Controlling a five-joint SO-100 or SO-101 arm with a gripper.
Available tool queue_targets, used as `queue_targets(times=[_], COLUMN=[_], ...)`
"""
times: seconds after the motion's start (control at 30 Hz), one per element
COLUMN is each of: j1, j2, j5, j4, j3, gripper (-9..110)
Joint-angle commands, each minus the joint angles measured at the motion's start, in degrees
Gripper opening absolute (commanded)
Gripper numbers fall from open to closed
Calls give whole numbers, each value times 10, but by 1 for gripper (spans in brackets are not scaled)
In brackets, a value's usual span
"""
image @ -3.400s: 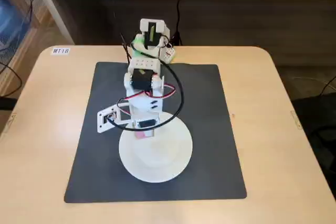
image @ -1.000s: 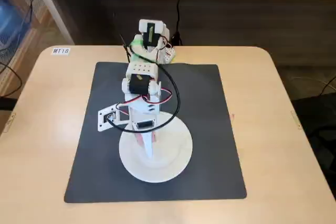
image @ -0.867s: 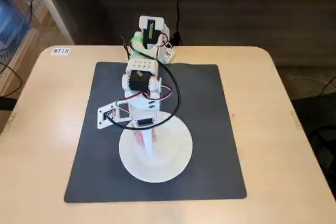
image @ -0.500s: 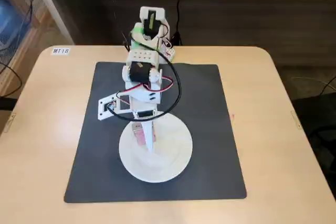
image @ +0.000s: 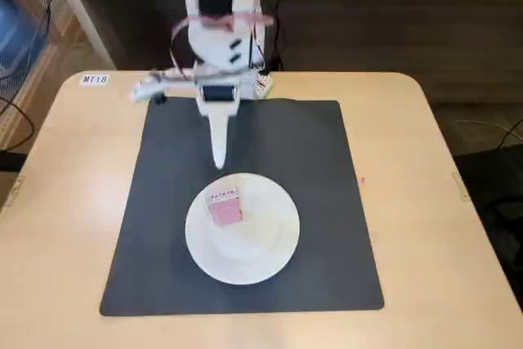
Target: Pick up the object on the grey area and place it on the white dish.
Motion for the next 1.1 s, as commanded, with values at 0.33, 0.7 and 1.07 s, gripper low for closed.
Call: queue_targets(times=[0.33, 0.7, 1.07], j1=[-17, -25, -69], j2=[476, 686, 769], j5=[102, 99, 73], j4=[-218, -236, -221], j3=[490, 726, 905], gripper=[0, 0, 0])
